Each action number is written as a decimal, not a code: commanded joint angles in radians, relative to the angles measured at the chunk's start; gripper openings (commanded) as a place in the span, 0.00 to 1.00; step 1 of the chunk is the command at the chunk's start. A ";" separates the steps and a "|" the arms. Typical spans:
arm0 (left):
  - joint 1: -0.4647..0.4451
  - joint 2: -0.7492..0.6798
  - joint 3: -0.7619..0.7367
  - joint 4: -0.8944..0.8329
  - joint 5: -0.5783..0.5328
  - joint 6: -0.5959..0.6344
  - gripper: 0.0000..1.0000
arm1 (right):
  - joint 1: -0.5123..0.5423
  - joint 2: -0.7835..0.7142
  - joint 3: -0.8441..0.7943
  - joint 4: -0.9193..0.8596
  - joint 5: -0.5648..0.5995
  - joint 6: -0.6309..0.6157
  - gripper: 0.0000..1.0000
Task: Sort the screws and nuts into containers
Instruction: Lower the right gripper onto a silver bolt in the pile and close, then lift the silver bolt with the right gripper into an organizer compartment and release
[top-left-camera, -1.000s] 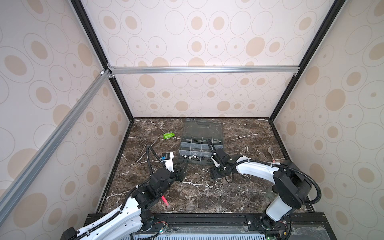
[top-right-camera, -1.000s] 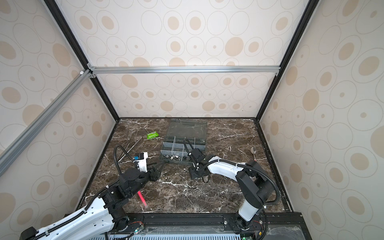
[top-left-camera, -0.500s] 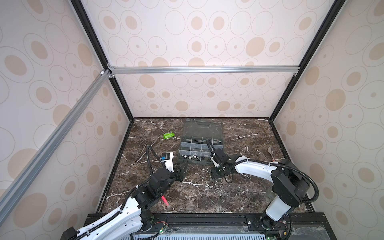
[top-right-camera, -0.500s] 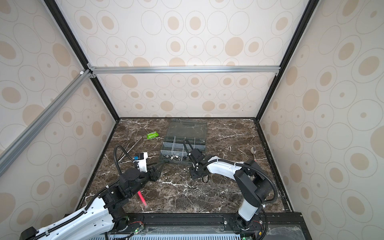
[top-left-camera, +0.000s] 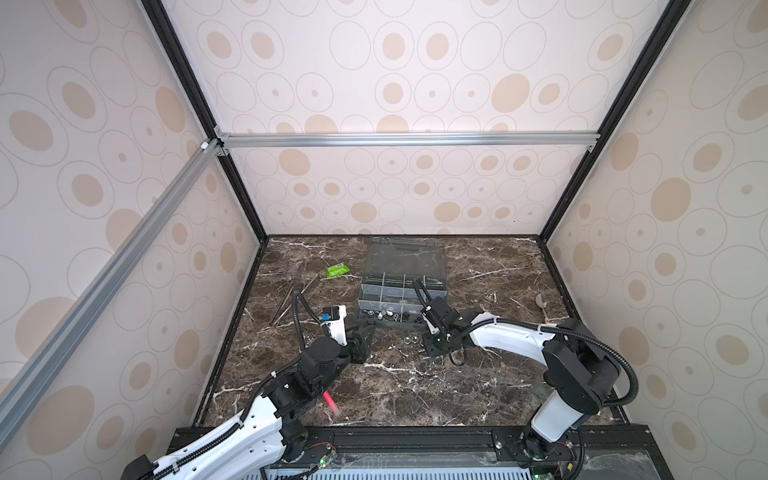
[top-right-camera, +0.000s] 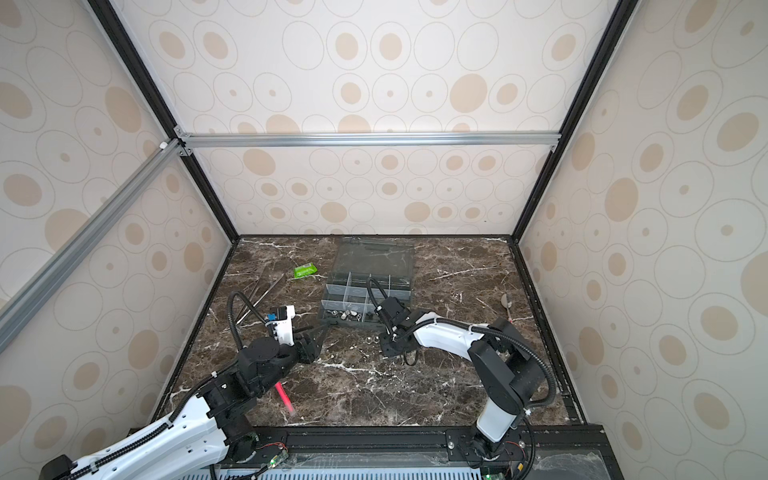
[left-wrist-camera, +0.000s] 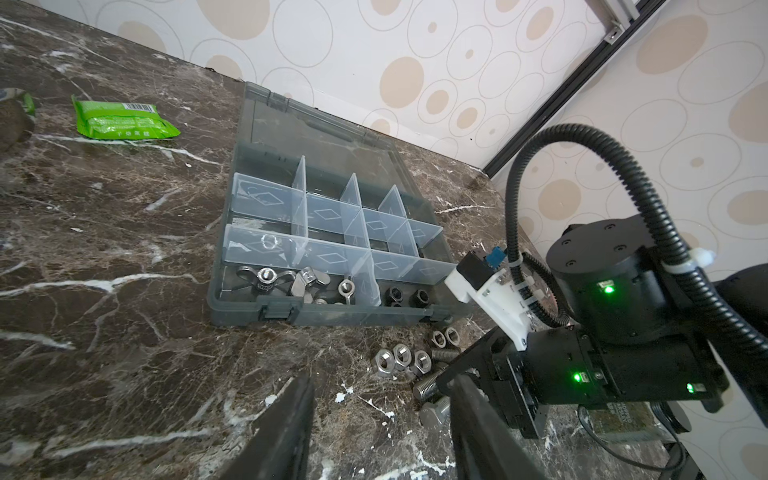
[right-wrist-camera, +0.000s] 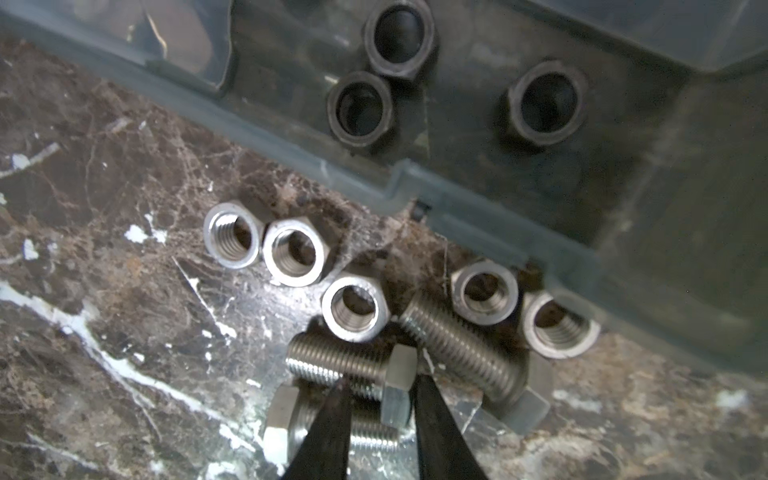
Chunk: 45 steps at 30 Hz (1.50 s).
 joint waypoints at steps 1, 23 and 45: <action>0.005 -0.020 0.000 -0.019 -0.017 -0.021 0.53 | 0.007 -0.007 -0.005 -0.028 0.025 0.014 0.23; 0.005 -0.050 -0.004 -0.032 -0.026 -0.028 0.53 | 0.007 -0.076 -0.005 -0.034 0.019 0.042 0.09; 0.006 -0.078 -0.015 -0.044 -0.018 -0.036 0.53 | -0.102 0.070 0.460 -0.145 0.107 -0.072 0.10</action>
